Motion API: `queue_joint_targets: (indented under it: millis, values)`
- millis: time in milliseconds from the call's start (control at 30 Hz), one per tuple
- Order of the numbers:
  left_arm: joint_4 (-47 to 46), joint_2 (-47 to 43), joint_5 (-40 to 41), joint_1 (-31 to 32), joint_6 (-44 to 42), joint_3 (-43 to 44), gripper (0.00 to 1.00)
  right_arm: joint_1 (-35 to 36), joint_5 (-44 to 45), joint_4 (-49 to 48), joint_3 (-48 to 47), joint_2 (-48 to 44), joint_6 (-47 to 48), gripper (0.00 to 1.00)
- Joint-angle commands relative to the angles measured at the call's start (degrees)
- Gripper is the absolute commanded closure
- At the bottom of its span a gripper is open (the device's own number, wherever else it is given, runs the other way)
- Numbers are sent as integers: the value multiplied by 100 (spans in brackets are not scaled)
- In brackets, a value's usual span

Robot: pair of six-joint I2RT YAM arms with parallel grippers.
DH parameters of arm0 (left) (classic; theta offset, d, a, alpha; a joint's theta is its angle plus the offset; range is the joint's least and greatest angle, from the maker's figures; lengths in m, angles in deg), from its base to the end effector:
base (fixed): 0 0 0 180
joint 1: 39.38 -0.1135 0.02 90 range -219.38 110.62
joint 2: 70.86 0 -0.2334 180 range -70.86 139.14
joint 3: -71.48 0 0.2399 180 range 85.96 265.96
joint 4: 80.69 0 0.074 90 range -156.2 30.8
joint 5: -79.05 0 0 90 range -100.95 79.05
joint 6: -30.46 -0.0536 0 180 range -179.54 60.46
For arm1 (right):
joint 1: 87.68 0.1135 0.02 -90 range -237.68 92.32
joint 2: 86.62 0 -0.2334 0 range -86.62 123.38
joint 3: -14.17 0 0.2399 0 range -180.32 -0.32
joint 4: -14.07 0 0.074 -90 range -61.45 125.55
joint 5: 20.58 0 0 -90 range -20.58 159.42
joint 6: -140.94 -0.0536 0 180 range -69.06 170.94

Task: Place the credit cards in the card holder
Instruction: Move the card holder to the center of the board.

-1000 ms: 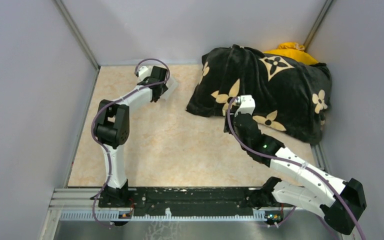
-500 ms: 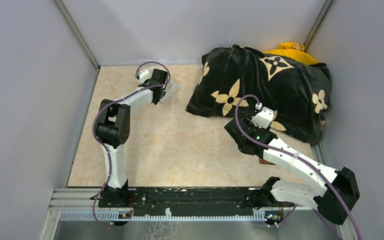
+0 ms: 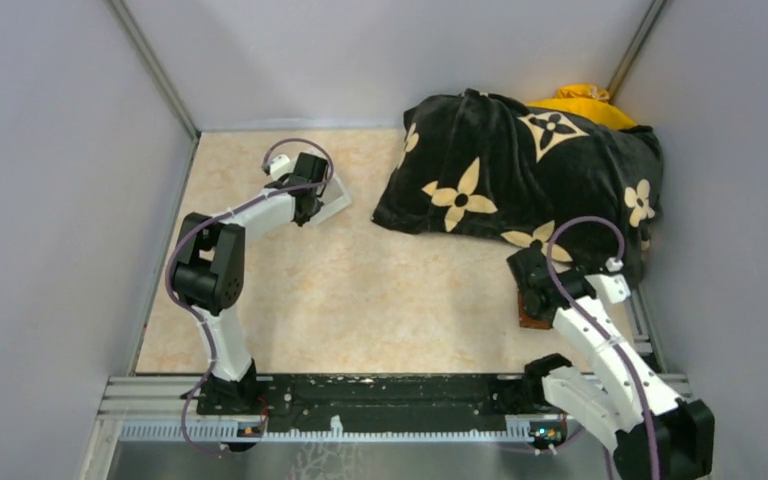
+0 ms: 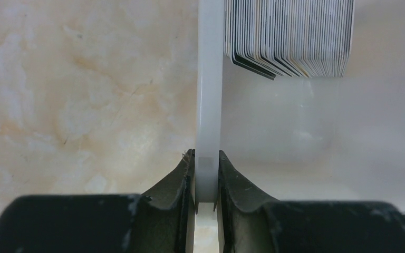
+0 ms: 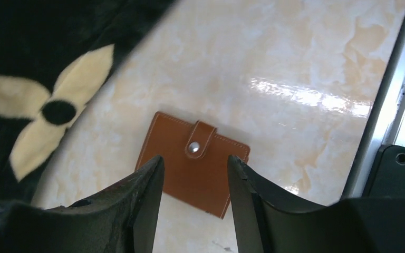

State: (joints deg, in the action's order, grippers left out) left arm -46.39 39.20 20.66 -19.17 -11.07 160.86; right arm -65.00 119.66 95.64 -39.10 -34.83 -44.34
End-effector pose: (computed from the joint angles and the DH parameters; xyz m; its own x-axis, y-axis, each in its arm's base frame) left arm 0.3787 -0.1095 0.1500 -0.5185 -0.4885 -0.7018 -0.5674 0.8106 -0.1450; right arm 0.1396 0.0137 0.1964 -0.0404 0.6734 -0.7382 0.9165 0.3192 0.2411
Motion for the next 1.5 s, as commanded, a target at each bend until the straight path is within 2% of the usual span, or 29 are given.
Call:
queue_joint_targets:
  millis: [0,167,400,567,700,967,1233,1467]
  values:
    - [146,-484,30,215,263,-181,78,-1047,-476,-781,413,-427,692,52]
    - [457,-597,209,537,465,-184,77,-1770,-824,-1113,612,-130,1071,52]
    - [654,-619,354,671,648,-292,77,-2657,-1543,-2377,1063,228,1853,52]
    - [655,-594,354,697,790,-546,77,-2787,-1968,-2996,1240,725,1930,54]
    - [752,-608,435,788,909,-639,77,-2730,-2650,-3610,1499,1045,1848,62]
    - [1008,-701,530,1036,1213,-700,77,-1054,-2448,-3545,1361,1494,380,65]
    - [1537,-784,541,1415,1869,-725,77,835,-2315,-3213,772,2330,-1146,65]
    - [1957,-1051,679,1782,2316,-912,76,2017,-2278,-3088,22,3151,-2032,66]
